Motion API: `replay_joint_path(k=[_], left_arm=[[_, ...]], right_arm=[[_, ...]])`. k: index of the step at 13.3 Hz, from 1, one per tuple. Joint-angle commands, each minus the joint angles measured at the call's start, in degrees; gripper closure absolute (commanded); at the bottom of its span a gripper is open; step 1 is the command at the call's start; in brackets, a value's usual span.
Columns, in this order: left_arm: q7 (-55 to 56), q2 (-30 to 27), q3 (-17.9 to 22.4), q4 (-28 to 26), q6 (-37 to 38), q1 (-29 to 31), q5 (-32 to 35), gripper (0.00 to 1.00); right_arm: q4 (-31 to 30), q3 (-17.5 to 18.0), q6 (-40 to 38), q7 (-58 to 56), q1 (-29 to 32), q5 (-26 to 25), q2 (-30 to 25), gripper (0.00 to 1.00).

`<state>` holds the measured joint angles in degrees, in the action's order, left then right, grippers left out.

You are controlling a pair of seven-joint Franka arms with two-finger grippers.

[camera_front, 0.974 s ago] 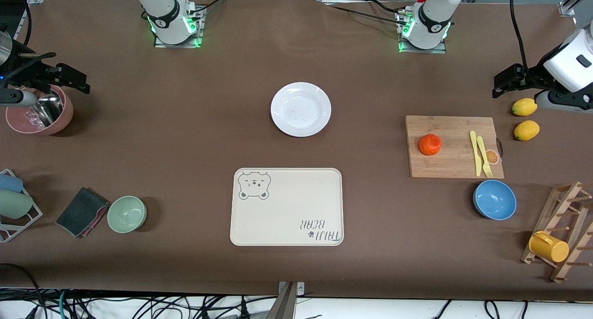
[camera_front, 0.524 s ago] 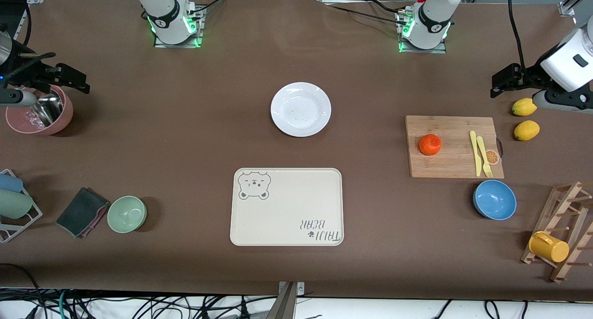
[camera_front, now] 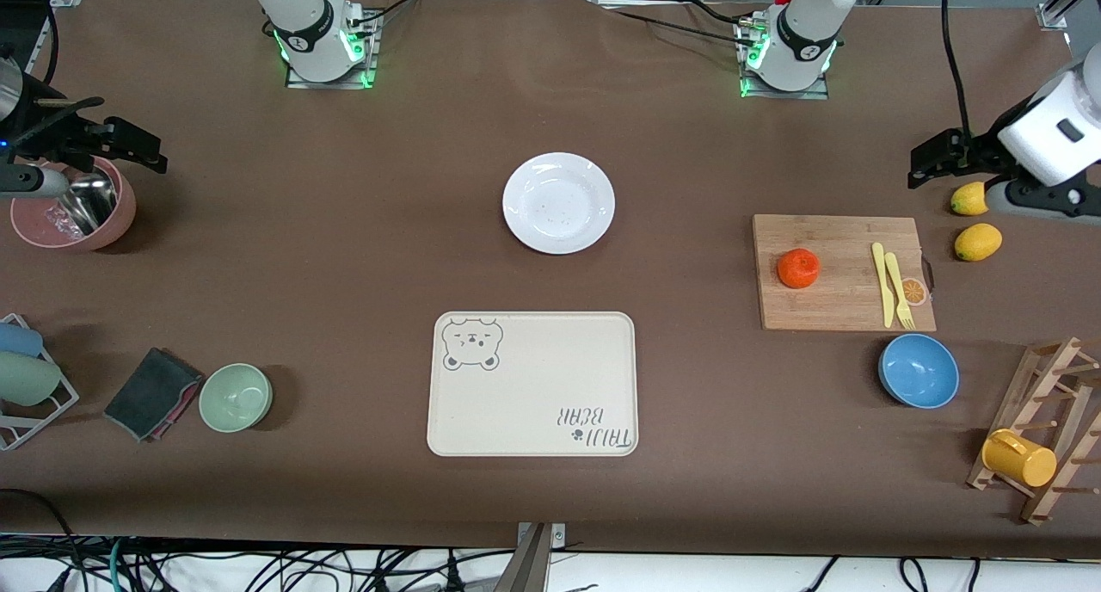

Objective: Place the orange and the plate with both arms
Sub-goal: 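Lower the left gripper onto the orange on the cutting board and grasp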

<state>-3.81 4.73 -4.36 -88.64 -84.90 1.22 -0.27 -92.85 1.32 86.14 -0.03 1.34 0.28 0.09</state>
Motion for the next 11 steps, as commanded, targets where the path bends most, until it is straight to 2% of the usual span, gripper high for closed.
replay_joint_path(k=[1, 3, 7, 9, 11], left_arm=[[-0.94, 5.01, -0.03, -3.79, -4.19, -1.04, 0.89, 0.00], [-0.76, 5.11, 0.06, -13.70, -13.92, -1.66, 1.15, 0.00], [-0.33, 7.83, 0.32, -20.76, -25.37, -2.97, 0.89, 0.00], [2.91, 7.31, 0.32, -27.69, -33.10, -4.20, 0.45, 0.00], [6.96, 7.31, 0.32, -31.57, -36.90, -4.47, 0.36, 0.00]], right_arm=[[0.31, 0.08, -0.89, 0.21, 0.33, 0.51, -0.53, 0.00], [0.30, 0.08, -0.89, 0.21, 0.33, 0.51, -0.44, 0.00], [0.13, 0.17, -0.98, 0.30, 0.33, 0.51, -0.53, 0.00], [0.22, 0.26, -0.89, 0.30, 0.24, 0.51, -0.44, 0.00], [0.30, 0.17, -0.89, 0.30, 0.33, 0.59, -0.36, 0.00]])
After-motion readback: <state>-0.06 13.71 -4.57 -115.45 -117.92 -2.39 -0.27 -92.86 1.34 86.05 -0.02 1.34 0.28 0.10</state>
